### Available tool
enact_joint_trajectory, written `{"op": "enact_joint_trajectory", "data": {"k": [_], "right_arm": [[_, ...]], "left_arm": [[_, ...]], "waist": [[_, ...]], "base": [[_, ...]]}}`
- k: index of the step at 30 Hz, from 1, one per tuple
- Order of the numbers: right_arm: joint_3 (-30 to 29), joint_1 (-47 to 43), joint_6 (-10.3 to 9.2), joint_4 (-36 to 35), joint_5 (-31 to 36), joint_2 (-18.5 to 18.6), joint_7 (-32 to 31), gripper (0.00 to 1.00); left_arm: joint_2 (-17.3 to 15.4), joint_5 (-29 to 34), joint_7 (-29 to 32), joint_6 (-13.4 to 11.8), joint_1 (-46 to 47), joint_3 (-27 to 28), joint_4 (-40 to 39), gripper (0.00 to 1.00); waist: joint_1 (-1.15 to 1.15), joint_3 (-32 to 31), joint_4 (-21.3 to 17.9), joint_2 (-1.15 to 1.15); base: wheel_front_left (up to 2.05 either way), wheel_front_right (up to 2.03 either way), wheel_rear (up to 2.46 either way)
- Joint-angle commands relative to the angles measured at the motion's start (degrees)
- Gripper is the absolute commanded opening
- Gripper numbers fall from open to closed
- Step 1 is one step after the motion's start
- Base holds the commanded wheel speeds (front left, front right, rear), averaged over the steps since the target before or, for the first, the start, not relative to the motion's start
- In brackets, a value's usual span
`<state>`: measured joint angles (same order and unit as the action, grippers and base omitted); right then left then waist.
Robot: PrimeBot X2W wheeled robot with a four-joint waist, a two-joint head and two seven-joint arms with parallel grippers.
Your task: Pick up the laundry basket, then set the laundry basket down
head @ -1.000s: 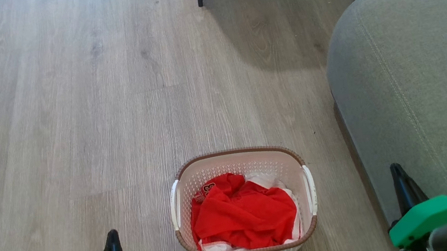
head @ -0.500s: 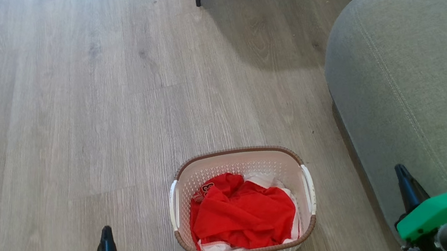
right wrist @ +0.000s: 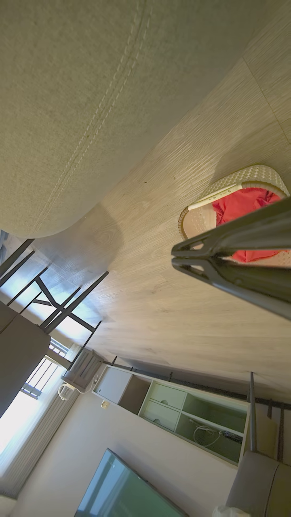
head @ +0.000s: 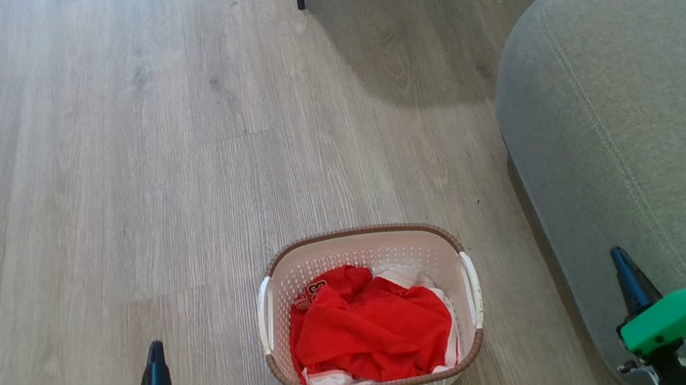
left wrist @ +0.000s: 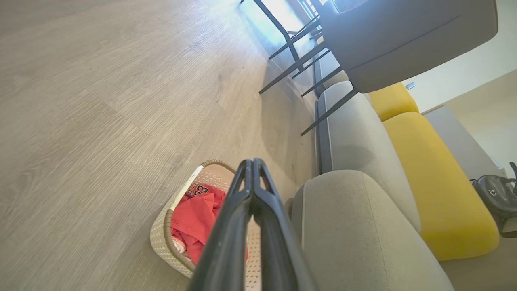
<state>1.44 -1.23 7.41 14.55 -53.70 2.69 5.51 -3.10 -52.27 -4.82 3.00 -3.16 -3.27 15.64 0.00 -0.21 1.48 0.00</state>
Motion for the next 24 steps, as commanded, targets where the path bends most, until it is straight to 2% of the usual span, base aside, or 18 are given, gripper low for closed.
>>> {"op": "enact_joint_trajectory", "data": {"k": [1, 24], "right_arm": [[0.0, 3.3, 0.05, -1.6, -1.5, 1.3, -0.3, 0.0], [-2.2, 4.8, 0.06, -1.2, -16.0, 1.5, -4.1, 0.0]], "left_arm": [[-0.6, -1.4, 0.4, 0.3, 3.3, 1.3, -1.8, 0.0], [-0.5, -16.2, 4.2, 1.9, 5.5, 4.1, -1.7, 0.0]], "waist": [[0.0, 0.0, 0.0, 0.0], [0.0, 0.2, -0.6, 0.0]], "base": [[0.0, 0.0, 0.0], [0.0, 0.0, 0.0]]}}
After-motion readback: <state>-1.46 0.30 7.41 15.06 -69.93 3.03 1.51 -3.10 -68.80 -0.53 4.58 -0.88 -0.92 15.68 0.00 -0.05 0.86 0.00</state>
